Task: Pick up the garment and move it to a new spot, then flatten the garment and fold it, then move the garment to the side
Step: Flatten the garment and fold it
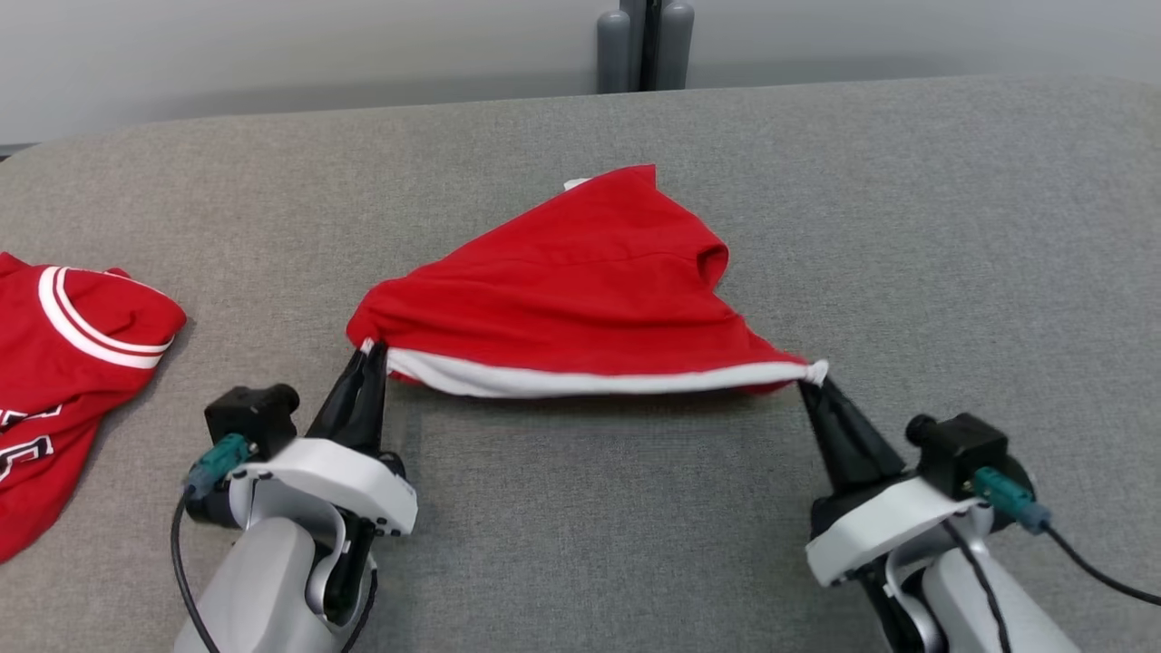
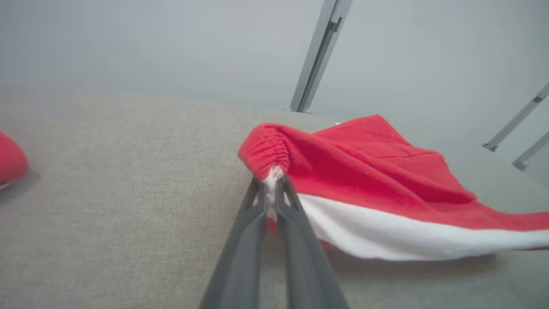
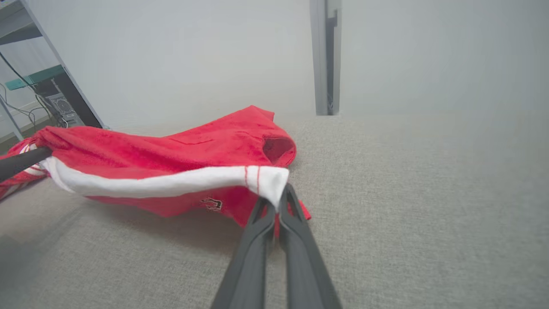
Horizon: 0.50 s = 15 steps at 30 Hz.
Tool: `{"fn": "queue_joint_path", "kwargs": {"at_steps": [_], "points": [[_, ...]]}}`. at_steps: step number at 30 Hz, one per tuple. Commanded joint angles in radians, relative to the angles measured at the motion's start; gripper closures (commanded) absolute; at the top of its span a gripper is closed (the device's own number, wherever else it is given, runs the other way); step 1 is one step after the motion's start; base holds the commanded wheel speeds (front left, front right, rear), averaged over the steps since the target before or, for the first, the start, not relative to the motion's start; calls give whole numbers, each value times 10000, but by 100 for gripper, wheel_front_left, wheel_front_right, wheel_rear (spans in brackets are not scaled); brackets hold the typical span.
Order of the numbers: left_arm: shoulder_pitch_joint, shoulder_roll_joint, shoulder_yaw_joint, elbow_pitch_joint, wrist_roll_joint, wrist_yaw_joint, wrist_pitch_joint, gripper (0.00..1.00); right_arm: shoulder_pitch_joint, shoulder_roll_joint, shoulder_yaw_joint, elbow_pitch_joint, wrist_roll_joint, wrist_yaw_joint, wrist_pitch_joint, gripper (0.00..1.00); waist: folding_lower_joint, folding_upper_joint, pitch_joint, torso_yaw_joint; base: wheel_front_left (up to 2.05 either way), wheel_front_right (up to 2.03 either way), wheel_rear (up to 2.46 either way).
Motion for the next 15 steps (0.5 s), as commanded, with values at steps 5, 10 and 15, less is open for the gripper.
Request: {"fn": "queue_joint_path", "kwargs": {"at_steps": [5,10,15], "points": [[-266,503,-22,-1687,-646,-350,771,100,-354,-434,-562,-1144,-398,12,-19,100,0,0,-172,-53,0,0,0],[-483,1227,-106,-3915,-1436,-469,2260,100,-809,-835,-1091,-2222,-633,8,-17,100,0,0,-412,-24,0,0,0],[-755,1683,-5,-5653,-2493,-503,3670,100,-1234,-1261,-1443,-2966,-854,8,-19,100,0,0,-686,-15,0,0,0]]}}
